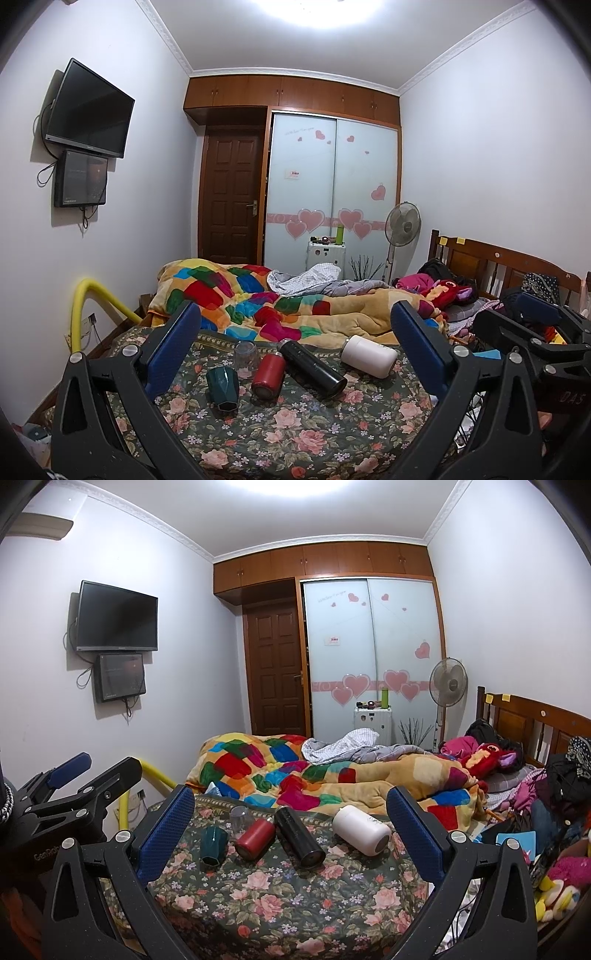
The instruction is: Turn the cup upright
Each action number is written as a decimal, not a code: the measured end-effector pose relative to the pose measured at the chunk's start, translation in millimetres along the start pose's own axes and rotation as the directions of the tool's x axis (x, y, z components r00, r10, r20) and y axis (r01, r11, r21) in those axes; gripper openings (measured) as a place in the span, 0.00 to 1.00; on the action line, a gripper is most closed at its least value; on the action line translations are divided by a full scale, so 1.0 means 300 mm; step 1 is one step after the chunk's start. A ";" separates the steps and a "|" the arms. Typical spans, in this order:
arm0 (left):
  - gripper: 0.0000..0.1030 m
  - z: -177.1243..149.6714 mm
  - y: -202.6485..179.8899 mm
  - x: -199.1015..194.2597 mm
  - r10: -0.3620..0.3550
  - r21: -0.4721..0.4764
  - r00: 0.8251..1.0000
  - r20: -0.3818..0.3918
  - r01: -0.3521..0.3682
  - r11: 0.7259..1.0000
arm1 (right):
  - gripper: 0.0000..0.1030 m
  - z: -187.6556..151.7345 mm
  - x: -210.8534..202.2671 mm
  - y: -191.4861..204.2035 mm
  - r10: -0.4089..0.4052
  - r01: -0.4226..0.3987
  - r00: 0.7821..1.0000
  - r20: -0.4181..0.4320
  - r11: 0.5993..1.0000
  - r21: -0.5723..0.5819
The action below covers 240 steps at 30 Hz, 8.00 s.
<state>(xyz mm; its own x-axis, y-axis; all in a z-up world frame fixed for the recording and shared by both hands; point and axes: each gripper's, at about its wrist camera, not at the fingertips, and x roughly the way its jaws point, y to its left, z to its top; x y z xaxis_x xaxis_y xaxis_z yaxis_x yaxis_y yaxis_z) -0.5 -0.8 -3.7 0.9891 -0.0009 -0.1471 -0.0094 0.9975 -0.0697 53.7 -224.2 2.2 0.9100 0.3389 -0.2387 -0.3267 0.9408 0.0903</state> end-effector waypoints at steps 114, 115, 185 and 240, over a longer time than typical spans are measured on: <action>1.00 -0.347 0.240 0.531 0.187 -0.024 0.876 -0.445 -0.220 0.975 | 0.59 -0.358 1.030 -0.089 0.035 -0.202 0.645 -0.764 0.971 -0.125; 1.00 -0.342 0.235 0.521 0.184 -0.027 0.878 -0.442 -0.217 0.976 | 0.59 -0.354 1.013 -0.089 0.038 -0.203 0.649 -0.760 0.971 -0.126; 0.98 -0.650 0.136 0.828 0.030 -0.111 0.657 -0.754 -0.172 0.979 | 0.66 -0.448 0.695 -0.123 0.144 -0.322 0.645 -0.750 0.942 -0.096; 0.62 -0.392 -0.121 0.905 0.029 0.044 0.791 -0.612 -0.003 0.999 | 0.72 -0.307 0.527 -0.257 0.082 -0.114 0.837 -0.541 0.993 -0.025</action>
<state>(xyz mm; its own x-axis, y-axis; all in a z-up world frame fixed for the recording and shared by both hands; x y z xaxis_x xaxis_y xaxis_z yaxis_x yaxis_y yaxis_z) 251.3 -45.6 -157.0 0.6919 -0.0148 -0.7218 -0.0057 0.9996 -0.0260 199.3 -242.8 -131.5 0.5970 0.3632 -0.7153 -0.4345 0.8959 0.0923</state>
